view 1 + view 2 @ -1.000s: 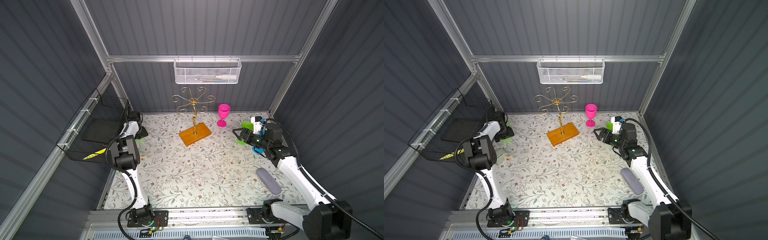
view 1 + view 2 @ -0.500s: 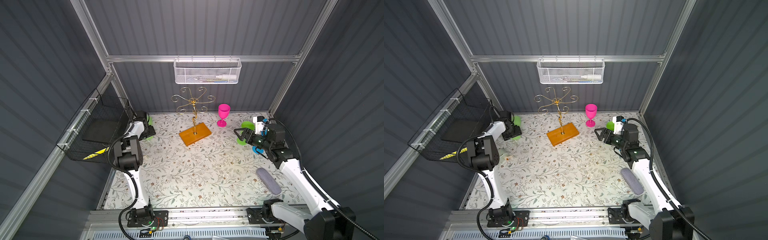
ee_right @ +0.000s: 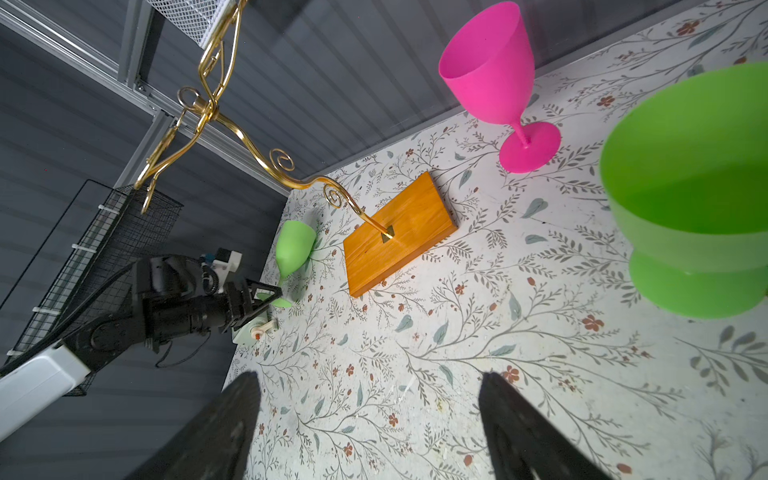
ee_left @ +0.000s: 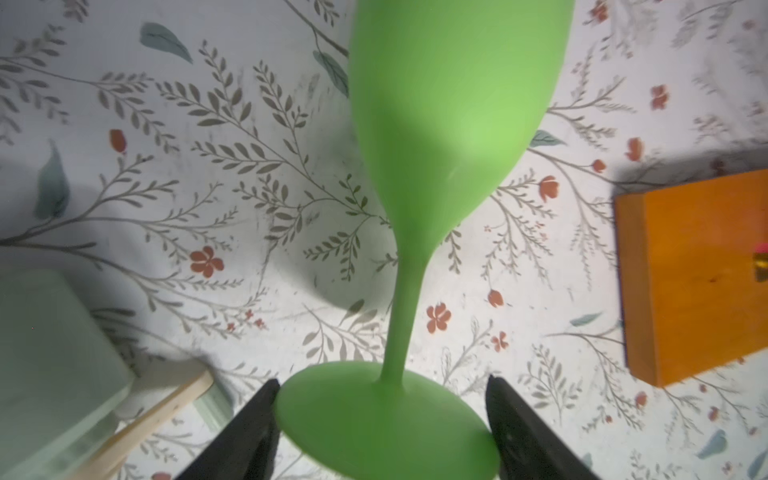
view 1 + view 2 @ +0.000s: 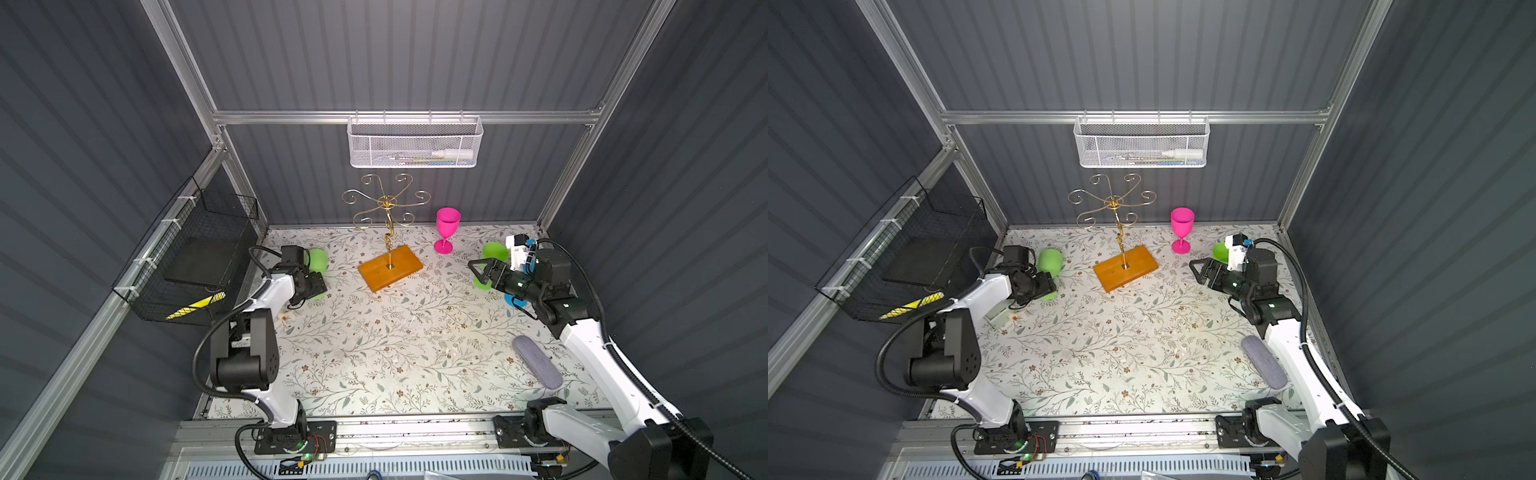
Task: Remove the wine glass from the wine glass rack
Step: 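Carry the inverted green glass toward the table center with the left gripper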
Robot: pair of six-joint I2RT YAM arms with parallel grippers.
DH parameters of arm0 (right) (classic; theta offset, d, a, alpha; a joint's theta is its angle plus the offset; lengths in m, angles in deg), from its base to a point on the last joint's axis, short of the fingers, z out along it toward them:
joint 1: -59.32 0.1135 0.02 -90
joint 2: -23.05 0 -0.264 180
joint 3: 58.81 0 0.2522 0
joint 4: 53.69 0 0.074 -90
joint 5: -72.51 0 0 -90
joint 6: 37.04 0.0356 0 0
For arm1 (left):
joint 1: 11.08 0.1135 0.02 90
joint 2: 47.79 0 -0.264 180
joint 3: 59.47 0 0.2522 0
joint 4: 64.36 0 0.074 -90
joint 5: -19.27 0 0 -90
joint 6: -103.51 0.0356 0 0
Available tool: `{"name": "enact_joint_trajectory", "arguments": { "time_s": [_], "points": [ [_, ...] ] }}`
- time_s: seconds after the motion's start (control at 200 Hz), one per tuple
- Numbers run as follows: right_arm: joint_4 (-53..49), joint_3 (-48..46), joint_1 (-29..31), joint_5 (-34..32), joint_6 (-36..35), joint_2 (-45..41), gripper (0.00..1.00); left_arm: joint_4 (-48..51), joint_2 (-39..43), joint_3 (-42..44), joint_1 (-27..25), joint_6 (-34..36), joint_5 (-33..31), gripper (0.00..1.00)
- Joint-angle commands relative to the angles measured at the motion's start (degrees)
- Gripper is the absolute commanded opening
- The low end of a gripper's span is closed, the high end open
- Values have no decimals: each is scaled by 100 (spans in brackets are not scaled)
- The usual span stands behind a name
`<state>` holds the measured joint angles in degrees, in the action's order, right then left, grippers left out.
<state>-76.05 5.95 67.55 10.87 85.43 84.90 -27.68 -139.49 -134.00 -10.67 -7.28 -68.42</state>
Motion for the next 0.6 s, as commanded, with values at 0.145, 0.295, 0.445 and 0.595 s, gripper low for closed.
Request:
{"name": "enact_joint_trajectory", "arguments": {
  "time_s": [0.145, 0.295, 0.445, 0.595],
  "points": [
    [-240, 198, 72, 257, -121, -111, 85, -1575, 1441, 1275, -84, -78, 564, 19],
    [-500, 309, 242, 264, -204, -94, 84, -1798, 1693, 1706, -149, -177, 1115, 17],
    [-726, 281, 370, 138, -293, -158, 84, -1676, 1761, 2038, -417, -231, 1301, 16],
    [-710, 138, 383, 69, -242, -251, 84, -1921, 1683, 2491, -691, -433, 1356, 16]
  ]
}}
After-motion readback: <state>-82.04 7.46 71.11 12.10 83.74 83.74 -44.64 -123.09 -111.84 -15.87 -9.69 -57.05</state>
